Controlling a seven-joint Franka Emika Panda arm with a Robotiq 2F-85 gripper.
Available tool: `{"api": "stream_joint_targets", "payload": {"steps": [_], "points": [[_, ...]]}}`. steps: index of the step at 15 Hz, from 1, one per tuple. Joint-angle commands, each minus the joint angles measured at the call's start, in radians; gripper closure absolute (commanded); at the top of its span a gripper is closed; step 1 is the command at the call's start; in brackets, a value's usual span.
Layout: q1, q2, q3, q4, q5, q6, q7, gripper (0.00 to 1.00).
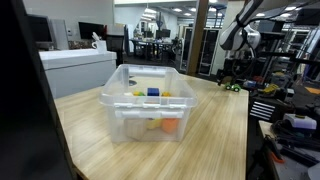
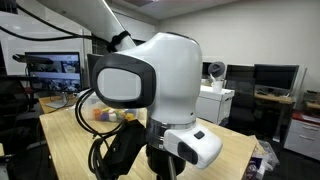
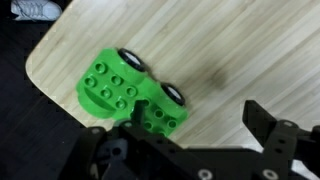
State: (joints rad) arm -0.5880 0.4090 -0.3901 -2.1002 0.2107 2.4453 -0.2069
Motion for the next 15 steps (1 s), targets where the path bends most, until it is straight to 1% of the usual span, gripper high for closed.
{"api": "stream_joint_targets", "payload": {"steps": [1, 3, 6, 7, 10, 15], "points": [[-0.019, 0.012, 0.032, -0.007, 0.029, 0.036, 0.022, 0.00], [-0.020, 0.016, 0.049, -0.006, 0.049, 0.049, 0.020, 0.00], [-0.017, 0.016, 0.092, 0.003, 0.106, 0.061, 0.014, 0.00], [-0.015, 0.014, 0.119, 0.009, 0.139, 0.066, 0.007, 0.00], [-0.010, 0.006, 0.154, 0.009, 0.191, 0.065, -0.006, 0.00], [0.002, -0.019, 0.214, -0.015, 0.256, 0.057, -0.032, 0.00]]}}
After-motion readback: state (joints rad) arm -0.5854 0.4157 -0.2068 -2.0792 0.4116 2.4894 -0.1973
